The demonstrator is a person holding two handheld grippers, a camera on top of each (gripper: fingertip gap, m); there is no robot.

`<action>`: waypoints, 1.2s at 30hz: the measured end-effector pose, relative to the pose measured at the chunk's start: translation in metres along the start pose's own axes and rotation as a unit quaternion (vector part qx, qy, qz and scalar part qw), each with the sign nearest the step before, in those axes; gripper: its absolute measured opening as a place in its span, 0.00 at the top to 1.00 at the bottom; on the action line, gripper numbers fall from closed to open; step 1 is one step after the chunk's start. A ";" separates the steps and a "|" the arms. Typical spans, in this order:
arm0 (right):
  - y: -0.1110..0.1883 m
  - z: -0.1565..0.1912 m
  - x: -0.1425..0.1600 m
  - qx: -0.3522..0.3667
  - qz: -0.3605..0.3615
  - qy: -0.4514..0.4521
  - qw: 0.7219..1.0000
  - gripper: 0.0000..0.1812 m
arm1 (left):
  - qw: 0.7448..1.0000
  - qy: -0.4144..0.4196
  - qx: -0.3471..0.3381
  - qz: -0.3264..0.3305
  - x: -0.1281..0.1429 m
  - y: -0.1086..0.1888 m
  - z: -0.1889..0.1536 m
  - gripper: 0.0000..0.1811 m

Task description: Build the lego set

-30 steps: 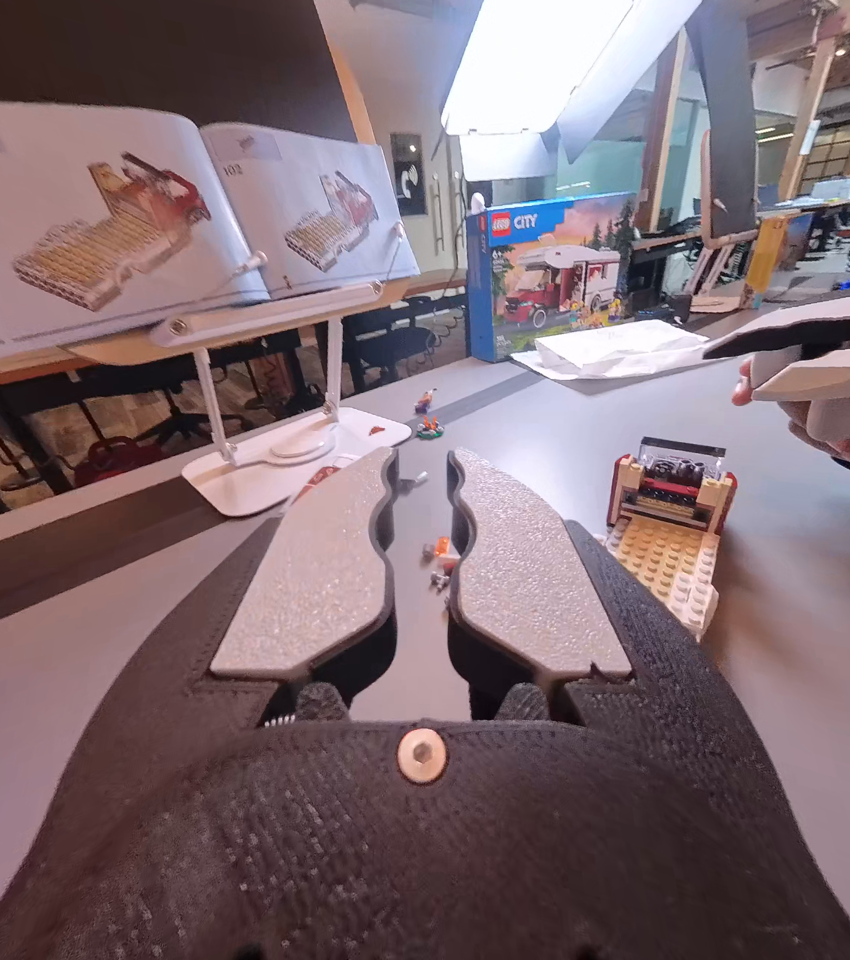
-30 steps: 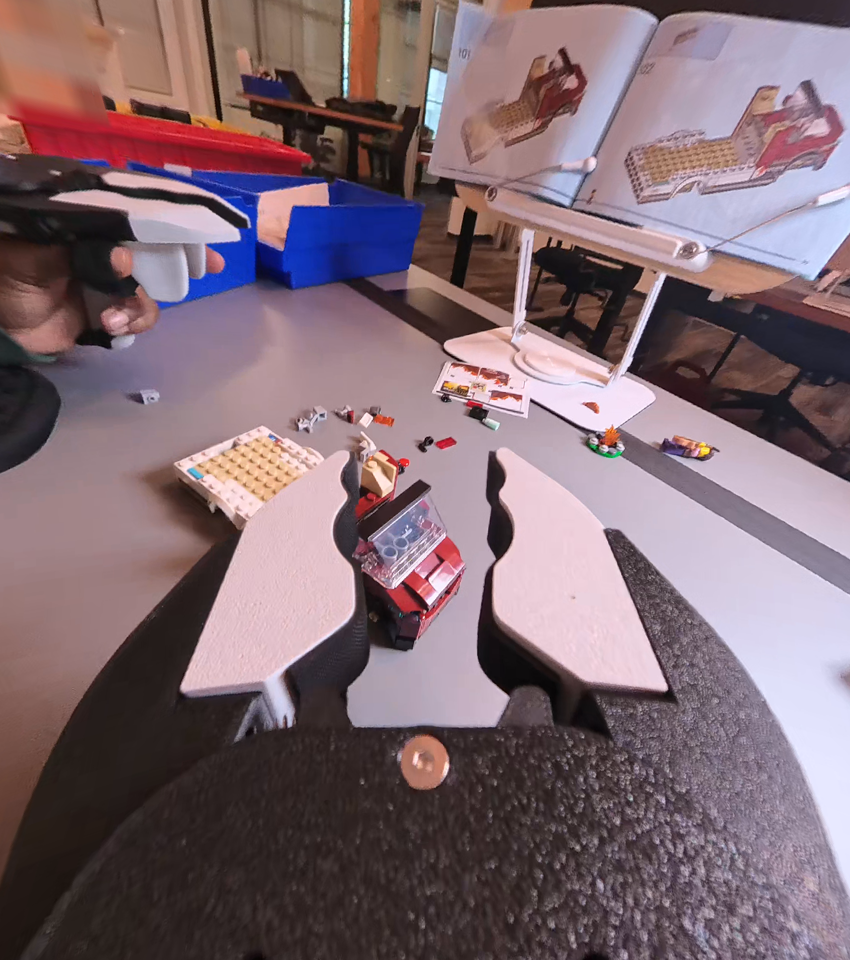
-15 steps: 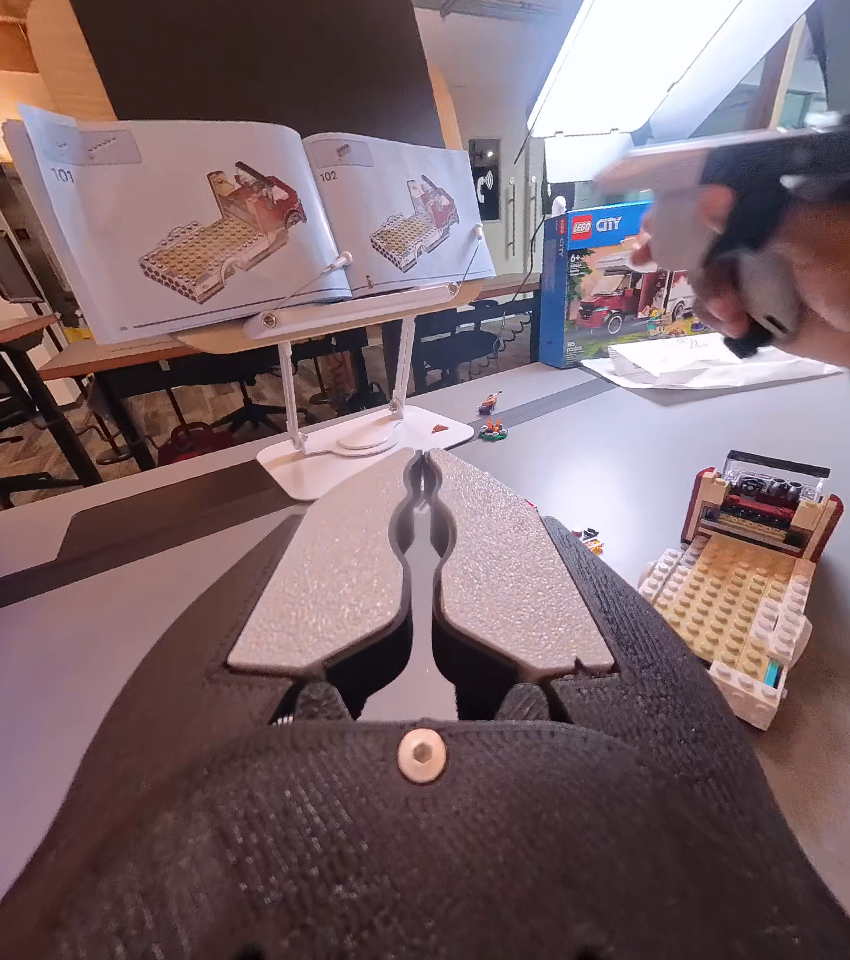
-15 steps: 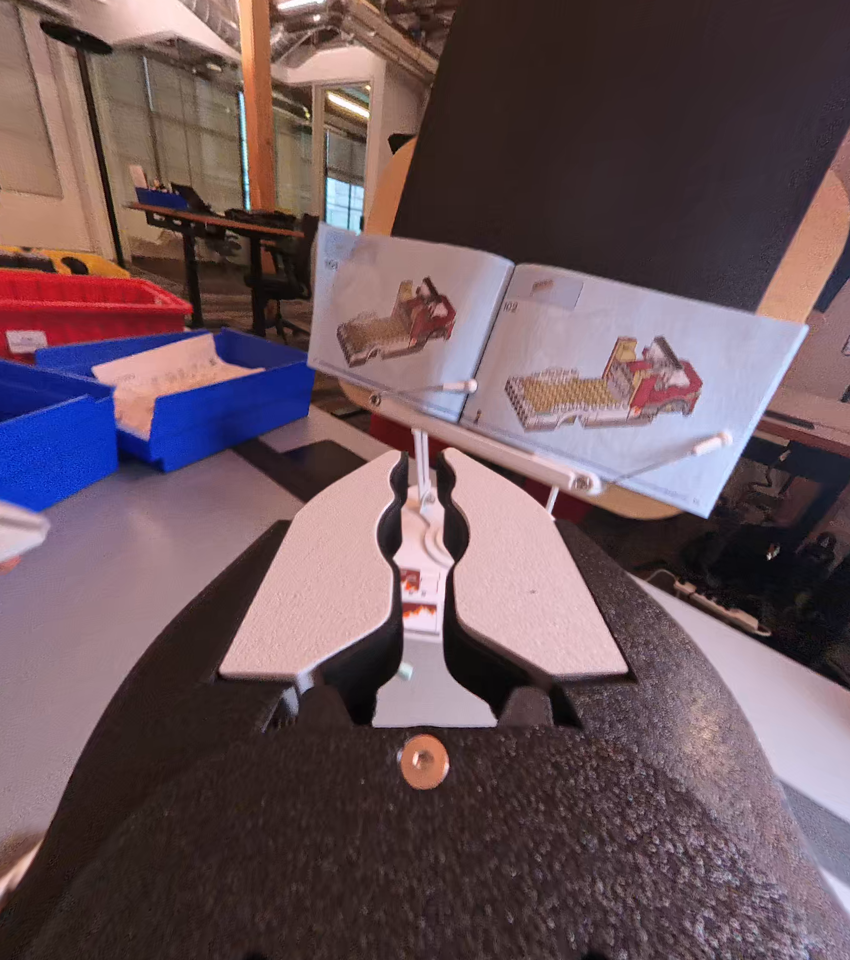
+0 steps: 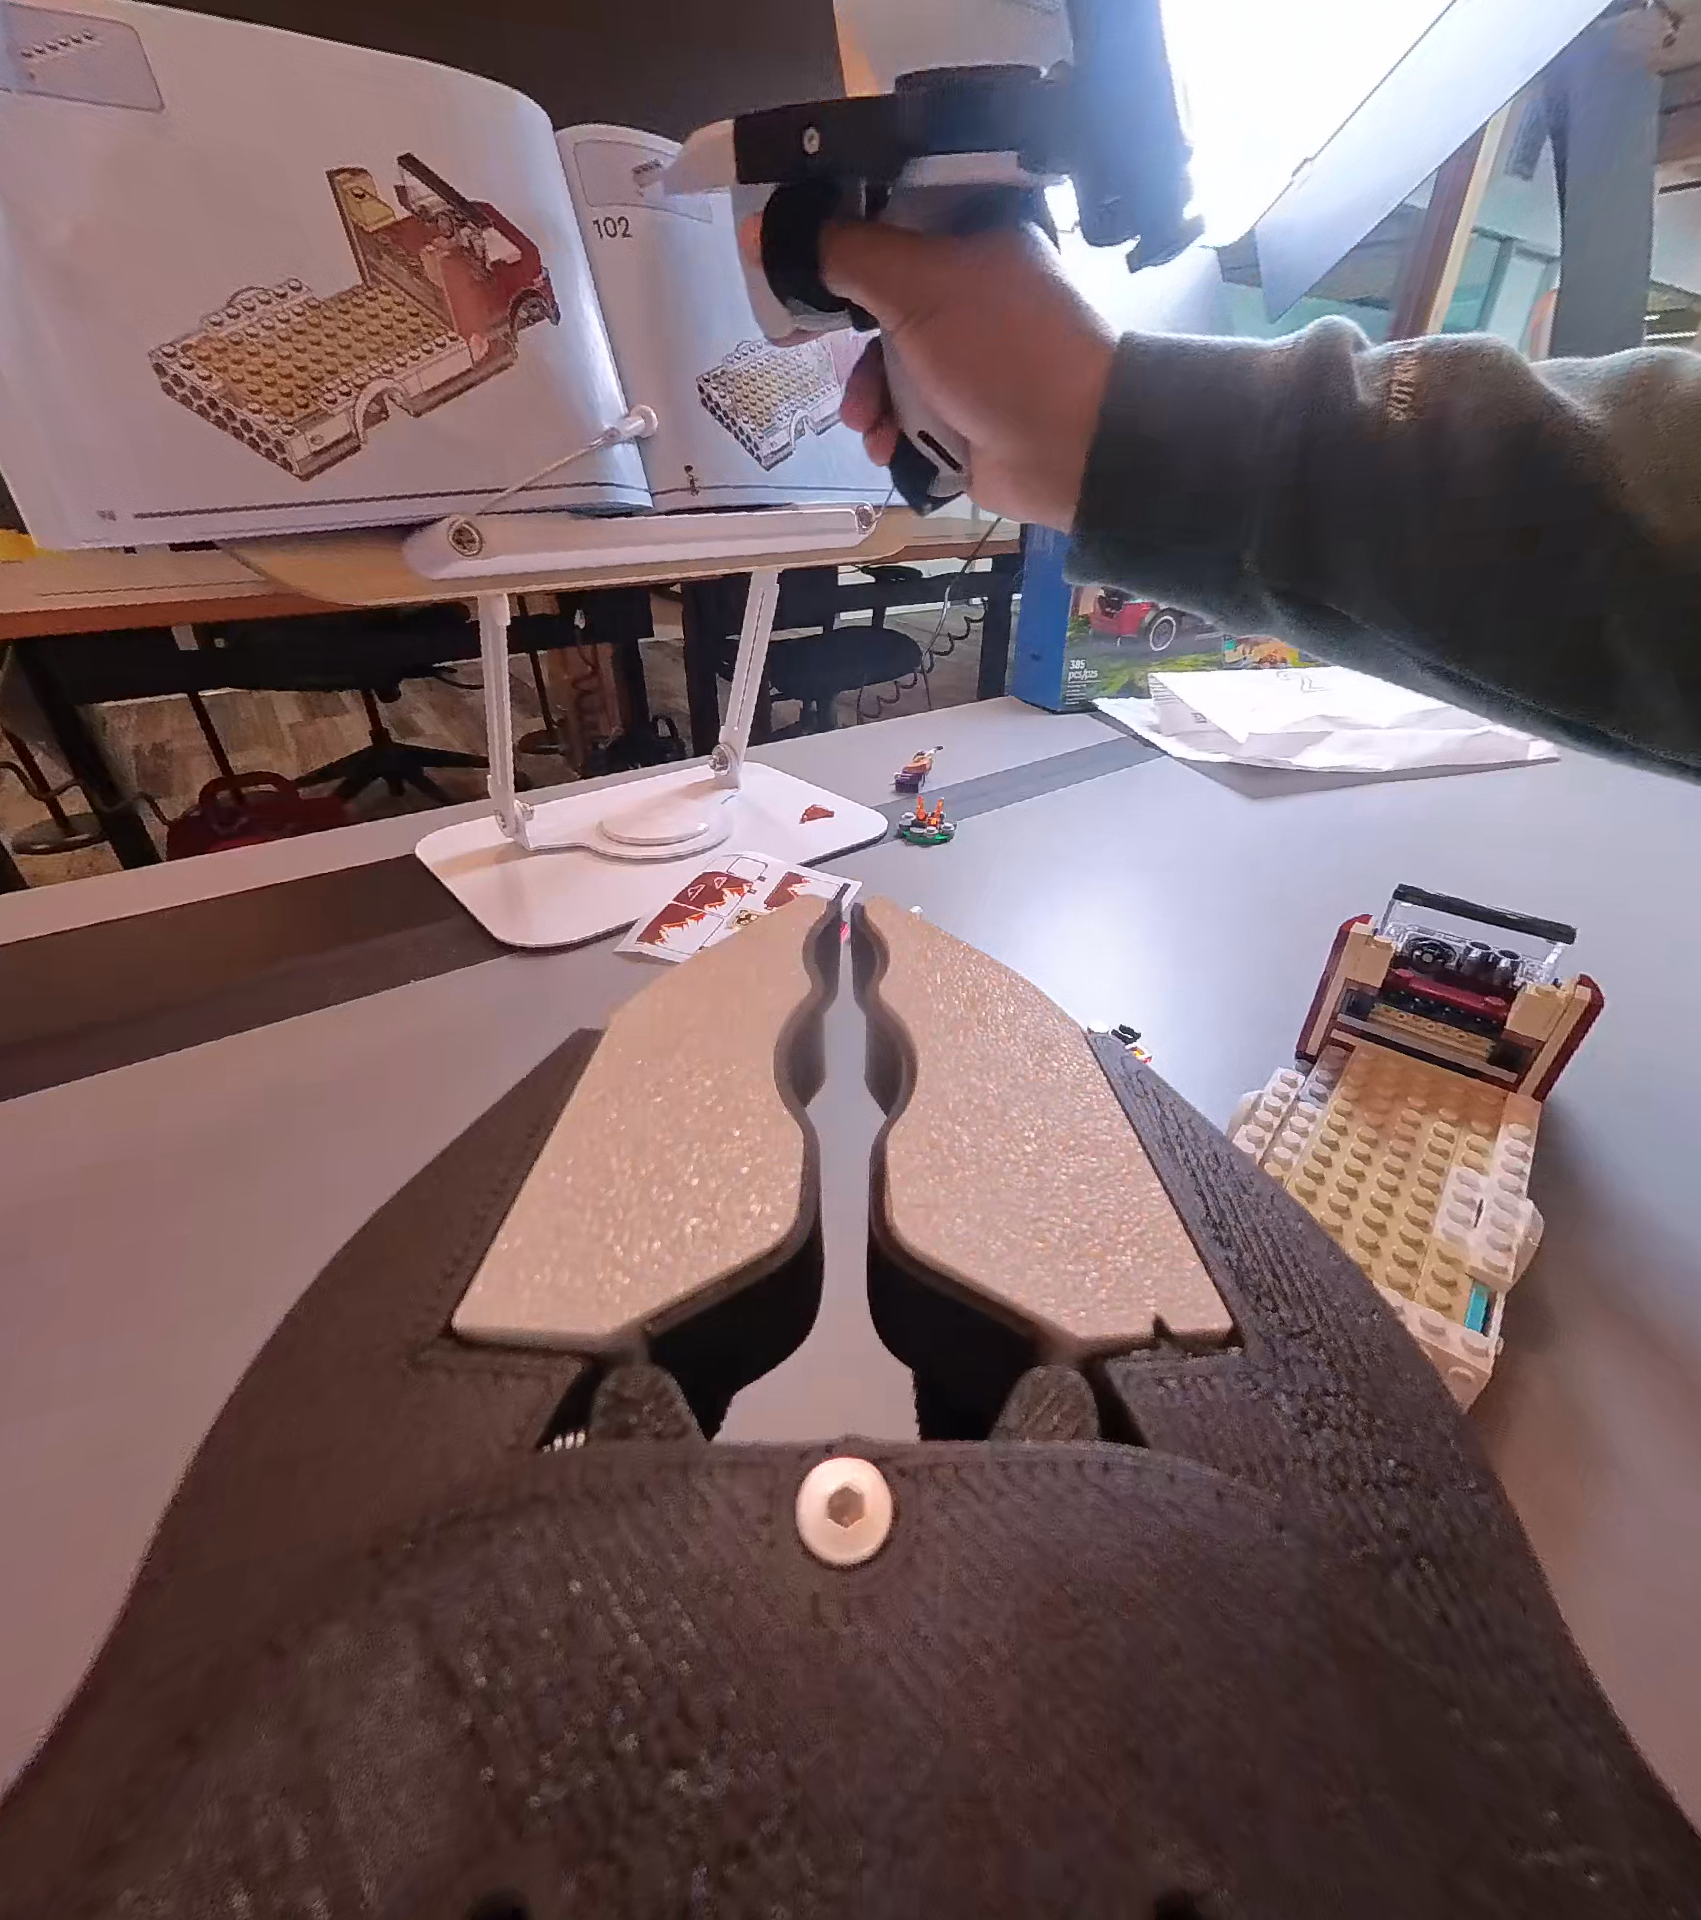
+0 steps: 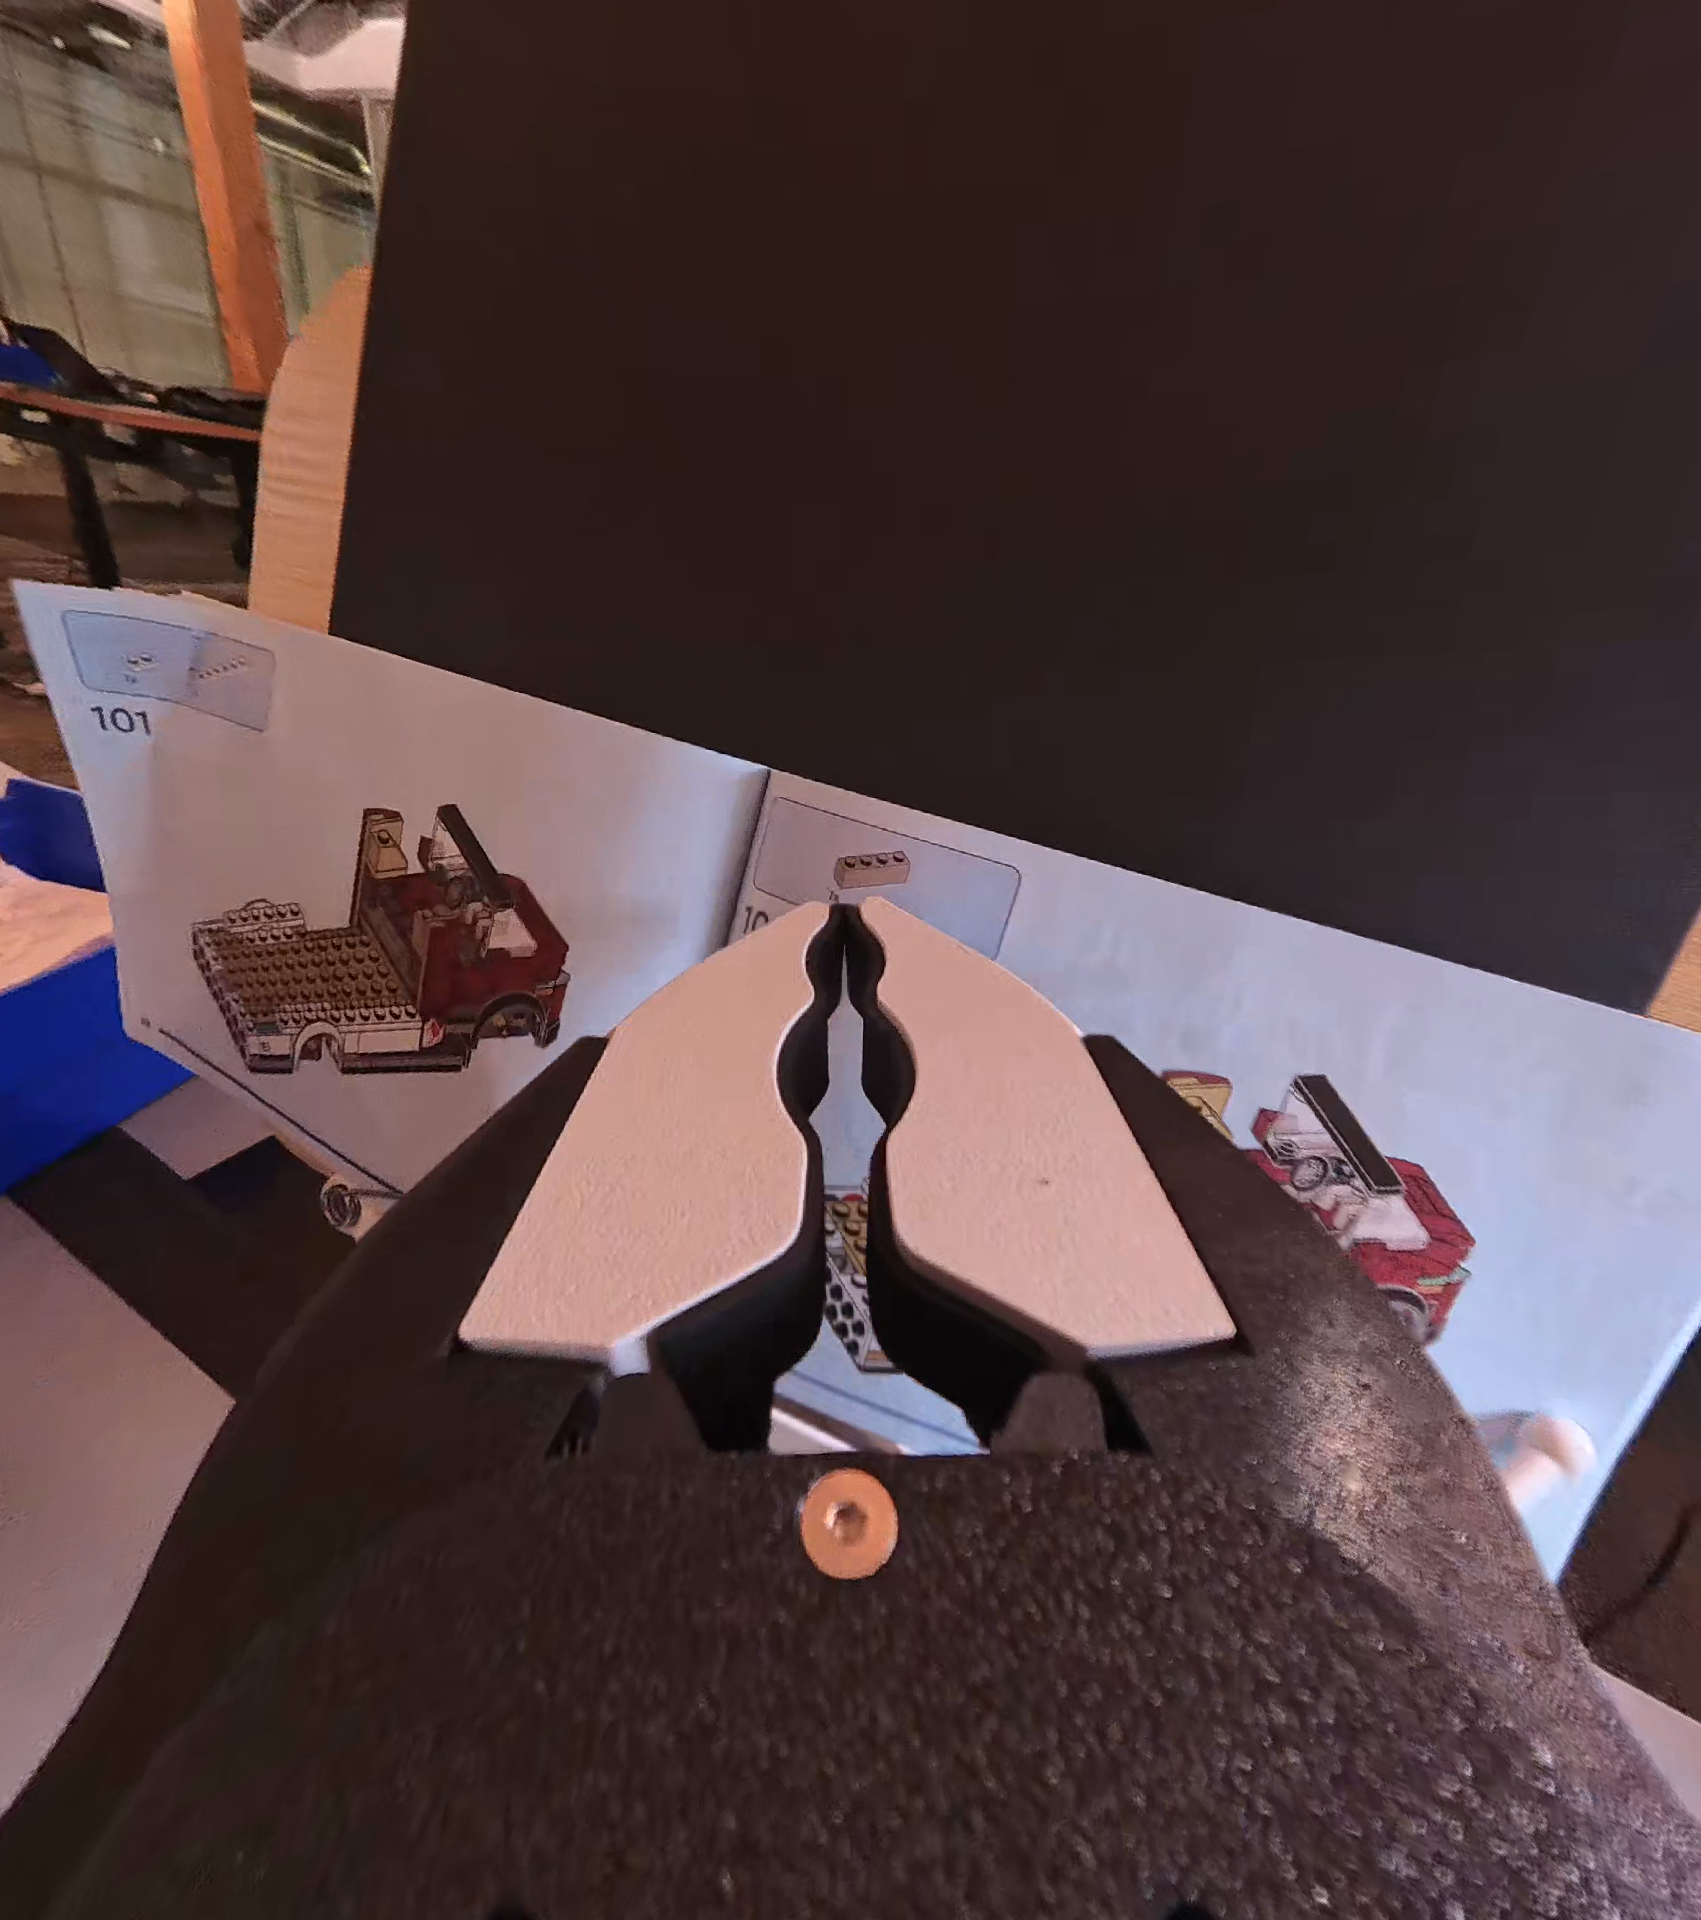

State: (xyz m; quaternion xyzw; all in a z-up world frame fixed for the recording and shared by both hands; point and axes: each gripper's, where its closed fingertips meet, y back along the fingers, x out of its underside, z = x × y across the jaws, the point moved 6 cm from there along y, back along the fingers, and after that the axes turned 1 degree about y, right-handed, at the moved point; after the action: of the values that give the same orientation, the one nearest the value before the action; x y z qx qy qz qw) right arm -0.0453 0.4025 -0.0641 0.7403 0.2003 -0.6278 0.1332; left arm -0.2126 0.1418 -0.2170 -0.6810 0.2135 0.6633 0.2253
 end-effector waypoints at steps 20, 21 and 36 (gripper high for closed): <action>0.032 -0.026 0.031 0.001 -0.006 0.015 1.000 1.00 | 0.999 0.009 0.037 0.023 0.008 -0.004 -0.006 0.99; 0.034 -0.031 0.036 0.004 -0.001 0.017 1.000 1.00 | 0.999 0.010 0.037 0.024 0.008 -0.004 -0.005 0.99; 0.033 -0.056 0.058 0.017 0.006 0.023 1.000 0.96 | 0.998 0.017 0.047 0.032 0.013 -0.007 -0.002 0.99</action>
State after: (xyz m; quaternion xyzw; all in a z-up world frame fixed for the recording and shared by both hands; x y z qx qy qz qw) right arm 0.0262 0.4061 -0.1128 0.7576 0.1885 -0.6133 0.1200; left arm -0.2065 0.1458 -0.2297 -0.6739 0.2700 0.6476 0.2316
